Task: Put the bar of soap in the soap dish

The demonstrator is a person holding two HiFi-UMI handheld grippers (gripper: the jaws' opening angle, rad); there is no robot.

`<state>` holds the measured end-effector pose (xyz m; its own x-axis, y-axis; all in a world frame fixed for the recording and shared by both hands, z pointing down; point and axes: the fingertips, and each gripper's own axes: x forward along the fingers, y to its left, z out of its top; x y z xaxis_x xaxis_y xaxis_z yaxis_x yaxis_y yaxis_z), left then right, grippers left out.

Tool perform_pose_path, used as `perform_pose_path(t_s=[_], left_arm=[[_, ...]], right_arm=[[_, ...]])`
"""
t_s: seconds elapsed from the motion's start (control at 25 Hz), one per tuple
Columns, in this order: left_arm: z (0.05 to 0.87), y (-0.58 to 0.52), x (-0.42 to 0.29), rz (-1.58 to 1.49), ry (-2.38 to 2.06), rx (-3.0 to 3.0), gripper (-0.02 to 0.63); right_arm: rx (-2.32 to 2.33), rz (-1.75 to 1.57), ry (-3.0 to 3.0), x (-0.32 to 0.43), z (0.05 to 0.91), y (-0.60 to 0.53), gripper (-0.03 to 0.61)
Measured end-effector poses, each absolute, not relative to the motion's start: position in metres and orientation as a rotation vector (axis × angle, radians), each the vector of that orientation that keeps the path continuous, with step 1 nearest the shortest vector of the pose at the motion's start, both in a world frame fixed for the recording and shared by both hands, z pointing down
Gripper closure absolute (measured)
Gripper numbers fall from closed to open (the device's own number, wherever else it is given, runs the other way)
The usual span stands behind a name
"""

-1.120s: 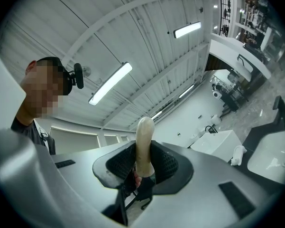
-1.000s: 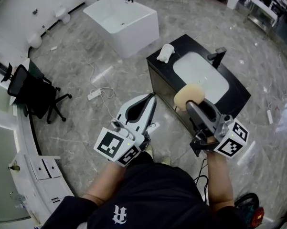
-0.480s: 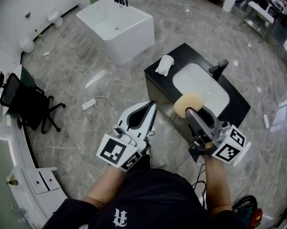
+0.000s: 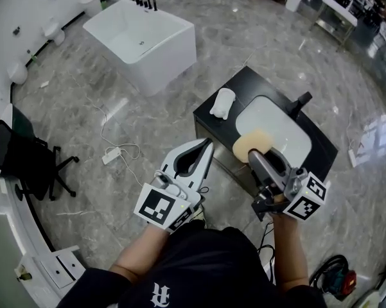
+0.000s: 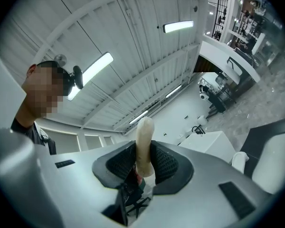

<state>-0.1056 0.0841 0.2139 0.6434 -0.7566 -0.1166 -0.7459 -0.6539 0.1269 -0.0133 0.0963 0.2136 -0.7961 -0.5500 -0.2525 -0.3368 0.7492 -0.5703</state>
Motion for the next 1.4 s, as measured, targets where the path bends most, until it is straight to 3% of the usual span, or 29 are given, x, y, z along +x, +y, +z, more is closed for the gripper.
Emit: perform_pose_path(t_s=[0.48, 1.4], left_arm=[[0.228, 0.019, -0.129, -0.249, -1.238, 2.771, 0.607], [0.290, -0.189, -0.068, -0.173, -1.289, 2.717, 0.607]], right_arm=[[-0.706, -0.718, 2.540, -0.045, 0.218, 0.034, 0.477], [-0.658, -0.938, 2.587, -0.002, 0.312, -0.191, 0.479]])
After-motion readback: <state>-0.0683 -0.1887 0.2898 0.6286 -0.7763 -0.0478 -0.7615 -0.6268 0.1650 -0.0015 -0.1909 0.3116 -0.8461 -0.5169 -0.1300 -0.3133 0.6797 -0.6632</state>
